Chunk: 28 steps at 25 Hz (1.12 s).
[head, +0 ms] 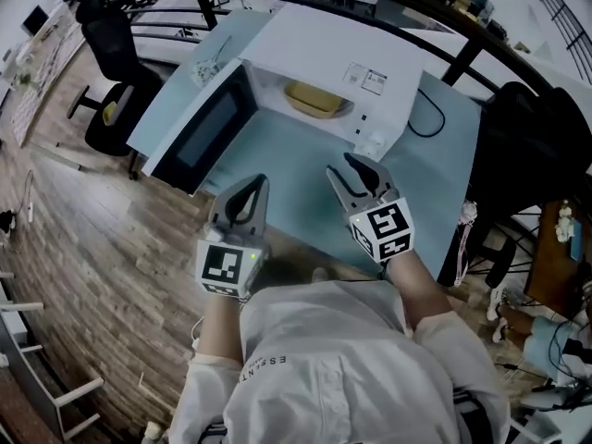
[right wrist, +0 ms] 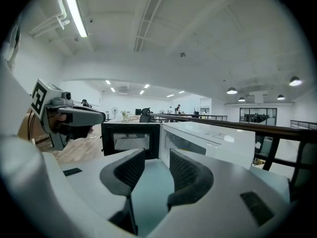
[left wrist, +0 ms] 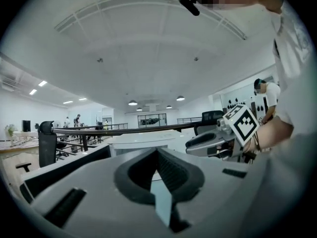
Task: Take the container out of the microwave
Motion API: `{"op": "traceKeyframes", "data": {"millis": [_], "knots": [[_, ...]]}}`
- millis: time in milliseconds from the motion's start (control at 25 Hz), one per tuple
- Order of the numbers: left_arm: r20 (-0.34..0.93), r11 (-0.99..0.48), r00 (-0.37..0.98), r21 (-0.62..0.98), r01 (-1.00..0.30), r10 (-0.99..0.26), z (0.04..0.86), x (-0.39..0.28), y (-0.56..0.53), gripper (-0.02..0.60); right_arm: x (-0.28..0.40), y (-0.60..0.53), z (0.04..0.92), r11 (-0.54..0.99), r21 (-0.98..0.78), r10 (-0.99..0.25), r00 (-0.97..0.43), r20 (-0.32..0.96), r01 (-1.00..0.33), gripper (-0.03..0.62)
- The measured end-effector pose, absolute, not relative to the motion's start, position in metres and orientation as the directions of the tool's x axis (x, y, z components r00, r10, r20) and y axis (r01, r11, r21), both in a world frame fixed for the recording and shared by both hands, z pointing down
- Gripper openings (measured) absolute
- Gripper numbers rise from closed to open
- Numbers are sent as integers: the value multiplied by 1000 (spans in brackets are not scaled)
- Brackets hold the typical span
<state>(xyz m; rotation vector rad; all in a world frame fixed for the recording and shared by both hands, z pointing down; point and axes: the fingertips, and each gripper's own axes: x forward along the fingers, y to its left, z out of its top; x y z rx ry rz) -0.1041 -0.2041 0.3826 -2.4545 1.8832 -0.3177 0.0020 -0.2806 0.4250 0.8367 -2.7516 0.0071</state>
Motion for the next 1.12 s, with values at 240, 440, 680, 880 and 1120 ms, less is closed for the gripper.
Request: {"op": "traceKeyframes", "data": {"millis": [240, 440, 680, 880, 1120], "knots": [[154, -375, 353, -155, -914, -923, 378, -137, -256, -6, -34, -323, 437, 795, 103, -591, -724, 356, -598, 149], [173, -449, 424, -142, -882, -889, 383, -161, -285, -6, -65, -355, 456, 785, 150, -592, -657, 467, -601, 149], [162, -530, 510, -121, -839, -845, 393, -186, -312, -6, -96, -398, 494, 793, 258, -577, -543, 610, -552, 149], [169, -569, 555, -46, -821, -815, 393, -201, -325, -6, -113, -434, 525, 800, 388, -582, -435, 687, -458, 149], [168, -608, 595, -40, -793, -786, 396, -210, -338, -6, -122, -468, 558, 814, 413, -557, -345, 756, -408, 149]]}}
